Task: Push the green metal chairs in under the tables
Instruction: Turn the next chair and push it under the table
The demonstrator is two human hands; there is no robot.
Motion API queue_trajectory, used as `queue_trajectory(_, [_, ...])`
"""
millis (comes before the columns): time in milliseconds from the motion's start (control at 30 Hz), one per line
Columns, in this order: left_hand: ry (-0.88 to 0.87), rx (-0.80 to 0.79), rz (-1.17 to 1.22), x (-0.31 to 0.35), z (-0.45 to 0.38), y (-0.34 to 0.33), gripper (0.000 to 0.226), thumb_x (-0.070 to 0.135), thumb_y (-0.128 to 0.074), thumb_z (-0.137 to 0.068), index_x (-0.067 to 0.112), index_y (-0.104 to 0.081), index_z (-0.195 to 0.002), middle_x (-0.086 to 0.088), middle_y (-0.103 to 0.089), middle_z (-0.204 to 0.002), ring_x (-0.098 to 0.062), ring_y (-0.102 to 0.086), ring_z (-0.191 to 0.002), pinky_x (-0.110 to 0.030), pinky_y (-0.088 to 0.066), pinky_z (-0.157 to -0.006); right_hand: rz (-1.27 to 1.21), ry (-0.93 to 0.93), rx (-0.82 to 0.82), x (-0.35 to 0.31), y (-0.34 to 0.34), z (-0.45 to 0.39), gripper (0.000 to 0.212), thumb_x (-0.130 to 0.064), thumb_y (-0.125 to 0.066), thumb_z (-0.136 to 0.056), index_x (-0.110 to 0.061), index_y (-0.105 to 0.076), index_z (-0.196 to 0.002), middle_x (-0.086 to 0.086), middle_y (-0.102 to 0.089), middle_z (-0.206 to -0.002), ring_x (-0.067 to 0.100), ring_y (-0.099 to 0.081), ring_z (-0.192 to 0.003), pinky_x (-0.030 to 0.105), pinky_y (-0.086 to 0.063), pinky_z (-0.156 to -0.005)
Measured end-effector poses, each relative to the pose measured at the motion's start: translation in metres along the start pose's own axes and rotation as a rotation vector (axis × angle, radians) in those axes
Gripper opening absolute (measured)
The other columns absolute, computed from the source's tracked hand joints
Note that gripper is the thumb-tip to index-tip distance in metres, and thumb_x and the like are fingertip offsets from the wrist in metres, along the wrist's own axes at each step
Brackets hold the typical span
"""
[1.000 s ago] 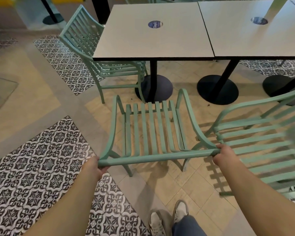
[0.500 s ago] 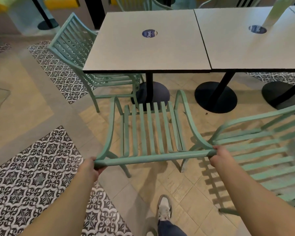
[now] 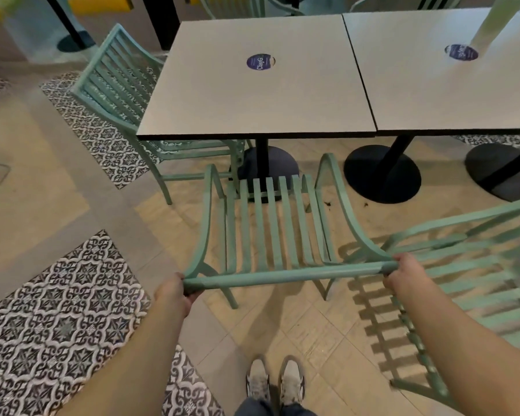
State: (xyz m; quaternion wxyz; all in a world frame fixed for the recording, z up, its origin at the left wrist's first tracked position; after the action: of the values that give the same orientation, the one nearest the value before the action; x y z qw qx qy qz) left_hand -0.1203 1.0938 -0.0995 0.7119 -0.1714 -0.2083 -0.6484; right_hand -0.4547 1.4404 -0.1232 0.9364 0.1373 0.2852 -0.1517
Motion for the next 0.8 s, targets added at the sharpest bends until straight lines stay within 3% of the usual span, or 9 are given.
queue_trajectory(100, [-0.003, -0.006, -0.027, -0.006, 0.001, -0.009, 0.039, 0.004, -0.044, -0.097, -0.006, -0.042, -0.134, -0.025, -0.055, -0.123, -0.041, -0.056, -0.114, -0.052, -0.051, -0.076, -0.004, 0.026, 0.014, -0.013, -0.004, -0.019, 0.032, -0.015, -0.064, -0.079, -0.012, -0.052, -0.108, 0.011, -0.058, -0.113, 0.026, -0.06, -0.092, 0.035, -0.054, -0.08])
queue_trajectory(200, [-0.006, -0.023, -0.043, -0.009, 0.004, -0.021, 0.038, 0.003, -0.047, -0.095, -0.006, -0.045, -0.131, -0.027, -0.057, -0.122, -0.04, -0.059, -0.099, -0.052, -0.051, -0.062, -0.069, -0.029, 0.053, -0.02, 0.001, -0.037, 0.034, -0.021, -0.066, -0.078, -0.014, -0.052, -0.108, 0.006, -0.058, -0.111, 0.022, -0.062, -0.087, 0.031, -0.054, -0.07])
queue_trajectory(300, [-0.031, -0.02, -0.055, -0.011, 0.018, -0.034, 0.036, 0.001, -0.047, -0.095, -0.007, -0.045, -0.131, -0.027, -0.055, -0.114, -0.038, -0.057, -0.095, -0.054, -0.05, -0.071, -0.061, -0.031, 0.063, -0.03, -0.001, -0.05, 0.036, -0.02, -0.066, -0.079, -0.013, -0.055, -0.112, 0.006, -0.058, -0.107, 0.022, -0.063, -0.087, 0.031, -0.054, -0.068])
queue_trajectory(400, [-0.015, -0.045, -0.073, -0.016, 0.023, -0.049, 0.036, 0.001, -0.049, -0.096, -0.007, -0.044, -0.131, -0.029, -0.055, -0.123, -0.041, -0.058, -0.101, -0.054, -0.05, -0.075, -0.062, -0.012, 0.063, -0.039, 0.001, -0.09, 0.043, -0.021, -0.069, -0.073, -0.012, -0.057, -0.113, 0.007, -0.061, -0.11, 0.022, -0.065, -0.087, 0.034, -0.057, -0.078])
queue_trajectory(533, [0.022, -0.047, -0.068, -0.025, 0.029, -0.064, 0.036, 0.003, -0.05, -0.097, -0.006, -0.044, -0.131, -0.029, -0.053, -0.128, -0.043, -0.056, -0.113, -0.054, -0.052, -0.079, -0.144, -0.036, 0.057, -0.057, 0.001, -0.084, 0.036, -0.02, -0.068, -0.079, -0.013, -0.056, -0.112, 0.006, -0.059, -0.103, 0.019, -0.063, -0.083, 0.028, -0.054, -0.065])
queue_trajectory(600, [0.022, -0.055, -0.074, -0.026, 0.032, -0.072, 0.035, 0.003, -0.049, -0.097, -0.006, -0.043, -0.131, -0.029, -0.052, -0.129, -0.044, -0.055, -0.114, -0.055, -0.052, -0.081, -0.148, -0.035, 0.067, -0.062, 0.0, -0.079, 0.04, -0.02, -0.067, -0.08, -0.013, -0.055, -0.117, 0.007, -0.059, -0.107, 0.022, -0.064, -0.087, 0.031, -0.054, -0.064])
queue_trajectory(800, [0.011, -0.068, -0.108, -0.02, 0.03, -0.094, 0.035, 0.002, -0.051, -0.096, -0.007, -0.044, -0.13, -0.03, -0.052, -0.128, -0.043, -0.057, -0.106, -0.052, -0.052, -0.076, -0.179, -0.055, 0.044, -0.071, -0.006, -0.075, 0.042, -0.018, -0.067, -0.081, -0.013, -0.055, -0.121, 0.008, -0.059, -0.114, 0.024, -0.064, -0.094, 0.035, -0.056, -0.086])
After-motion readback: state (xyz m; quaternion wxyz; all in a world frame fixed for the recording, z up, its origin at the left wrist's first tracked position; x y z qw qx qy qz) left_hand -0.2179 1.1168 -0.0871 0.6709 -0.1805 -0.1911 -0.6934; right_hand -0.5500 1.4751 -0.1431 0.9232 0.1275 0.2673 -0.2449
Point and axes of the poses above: each hand's wrist, its own z-axis away from the middle knuckle, its own y-axis out of the back of the hand, x = y × z, the point moved 5 cm from there along -z, towards the middle knuckle
